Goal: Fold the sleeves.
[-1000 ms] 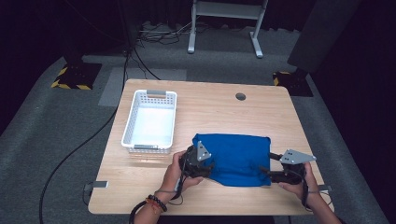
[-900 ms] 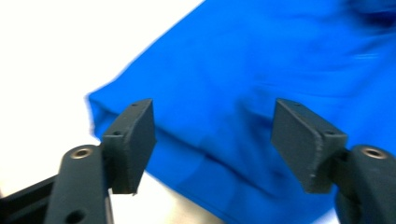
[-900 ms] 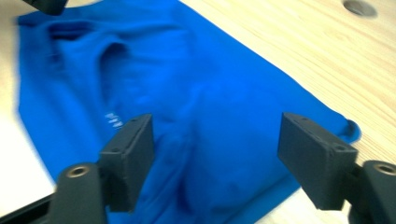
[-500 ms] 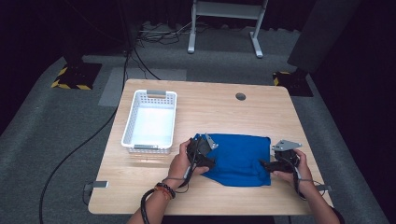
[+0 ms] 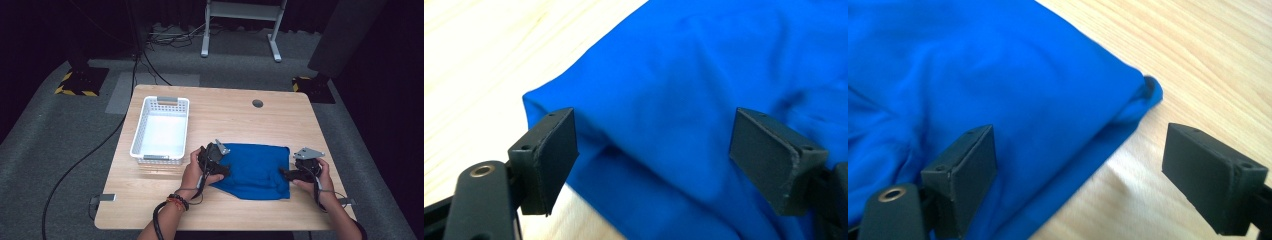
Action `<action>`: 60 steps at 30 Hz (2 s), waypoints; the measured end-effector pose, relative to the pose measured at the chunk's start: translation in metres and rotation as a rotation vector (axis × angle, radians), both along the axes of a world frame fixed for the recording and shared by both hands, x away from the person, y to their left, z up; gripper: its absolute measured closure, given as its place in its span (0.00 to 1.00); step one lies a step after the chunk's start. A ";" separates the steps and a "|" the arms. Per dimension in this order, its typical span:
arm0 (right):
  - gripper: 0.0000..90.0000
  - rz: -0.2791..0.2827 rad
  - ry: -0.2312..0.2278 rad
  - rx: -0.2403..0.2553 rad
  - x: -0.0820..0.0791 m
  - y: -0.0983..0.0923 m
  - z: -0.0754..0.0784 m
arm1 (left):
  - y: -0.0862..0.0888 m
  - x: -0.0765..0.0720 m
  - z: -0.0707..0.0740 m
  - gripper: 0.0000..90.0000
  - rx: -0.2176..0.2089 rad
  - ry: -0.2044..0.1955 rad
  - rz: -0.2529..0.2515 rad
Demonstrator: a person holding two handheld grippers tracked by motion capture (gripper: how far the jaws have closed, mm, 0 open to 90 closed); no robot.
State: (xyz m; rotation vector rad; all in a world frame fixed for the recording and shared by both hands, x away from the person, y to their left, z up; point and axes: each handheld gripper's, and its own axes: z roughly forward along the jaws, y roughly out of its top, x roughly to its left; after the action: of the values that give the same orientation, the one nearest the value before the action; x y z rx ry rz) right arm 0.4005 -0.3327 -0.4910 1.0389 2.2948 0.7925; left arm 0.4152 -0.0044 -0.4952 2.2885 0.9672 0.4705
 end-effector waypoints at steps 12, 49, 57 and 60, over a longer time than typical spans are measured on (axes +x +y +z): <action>0.12 0.105 -0.016 0.002 -0.013 0.009 0.003 | -0.003 -0.026 0.006 0.16 0.022 -0.030 -0.099; 0.10 0.266 -0.033 0.058 -0.085 -0.010 0.011 | 0.017 -0.067 0.019 0.12 -0.084 0.003 -0.208; 0.10 0.269 0.004 0.044 -0.063 0.009 0.011 | -0.017 -0.032 0.011 0.13 -0.019 0.010 -0.180; 0.10 0.297 0.025 0.022 -0.064 0.015 0.005 | -0.018 -0.038 0.005 0.13 -0.028 0.037 -0.232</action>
State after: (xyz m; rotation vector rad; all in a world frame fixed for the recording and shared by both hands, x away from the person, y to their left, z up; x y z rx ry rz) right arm 0.3368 -0.3180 -0.4860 0.7277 2.5015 0.9254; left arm 0.3776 -0.0226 -0.4905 2.3538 0.7090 0.3147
